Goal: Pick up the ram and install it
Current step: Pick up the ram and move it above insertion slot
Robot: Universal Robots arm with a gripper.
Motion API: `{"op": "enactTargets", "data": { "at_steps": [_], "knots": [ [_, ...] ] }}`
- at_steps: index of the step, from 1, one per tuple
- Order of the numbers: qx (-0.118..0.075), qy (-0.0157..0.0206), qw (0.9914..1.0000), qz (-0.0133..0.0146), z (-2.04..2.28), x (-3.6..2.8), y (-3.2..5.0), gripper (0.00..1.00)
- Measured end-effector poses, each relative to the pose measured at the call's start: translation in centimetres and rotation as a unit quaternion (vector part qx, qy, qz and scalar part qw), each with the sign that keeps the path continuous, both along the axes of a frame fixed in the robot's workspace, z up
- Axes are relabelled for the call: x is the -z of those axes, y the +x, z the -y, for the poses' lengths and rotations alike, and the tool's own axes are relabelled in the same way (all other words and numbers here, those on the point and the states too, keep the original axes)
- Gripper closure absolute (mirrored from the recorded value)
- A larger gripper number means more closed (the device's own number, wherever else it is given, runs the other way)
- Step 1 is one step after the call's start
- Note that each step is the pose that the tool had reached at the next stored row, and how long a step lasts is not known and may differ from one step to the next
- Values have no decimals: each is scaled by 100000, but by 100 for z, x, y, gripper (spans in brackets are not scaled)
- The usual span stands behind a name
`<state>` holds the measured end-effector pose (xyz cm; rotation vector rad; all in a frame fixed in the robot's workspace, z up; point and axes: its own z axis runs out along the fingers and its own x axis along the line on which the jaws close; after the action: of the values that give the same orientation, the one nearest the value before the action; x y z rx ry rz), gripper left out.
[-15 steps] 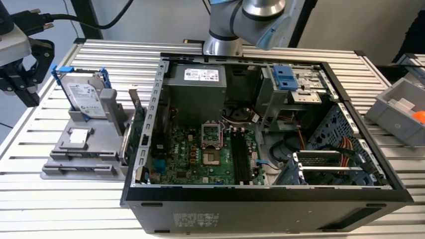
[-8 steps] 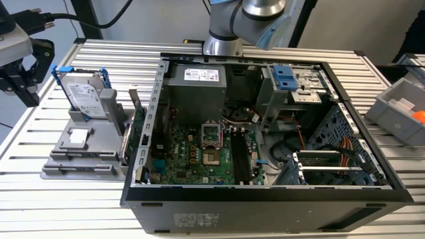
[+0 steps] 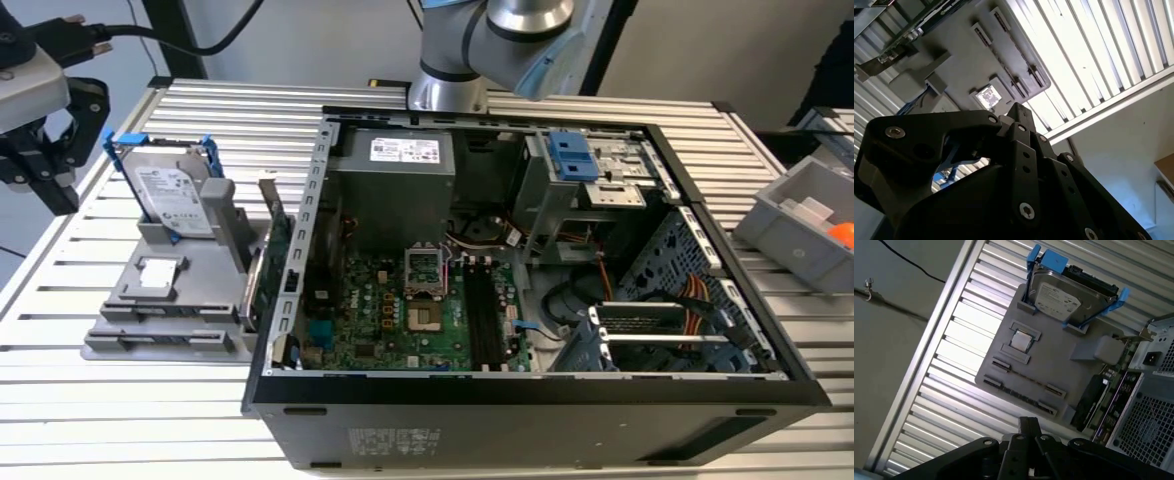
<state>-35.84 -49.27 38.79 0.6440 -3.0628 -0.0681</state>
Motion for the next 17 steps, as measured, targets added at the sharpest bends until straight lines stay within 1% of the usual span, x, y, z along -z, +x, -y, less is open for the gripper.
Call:
{"op": "enactTargets", "data": {
  "at_steps": [9, 17],
  "knots": [
    [-1584, 0, 99987, -3, 0, 0, 0, 100],
    [-2911, 0, 99958, -2, 0, 0, 0, 100]
  ]
}}
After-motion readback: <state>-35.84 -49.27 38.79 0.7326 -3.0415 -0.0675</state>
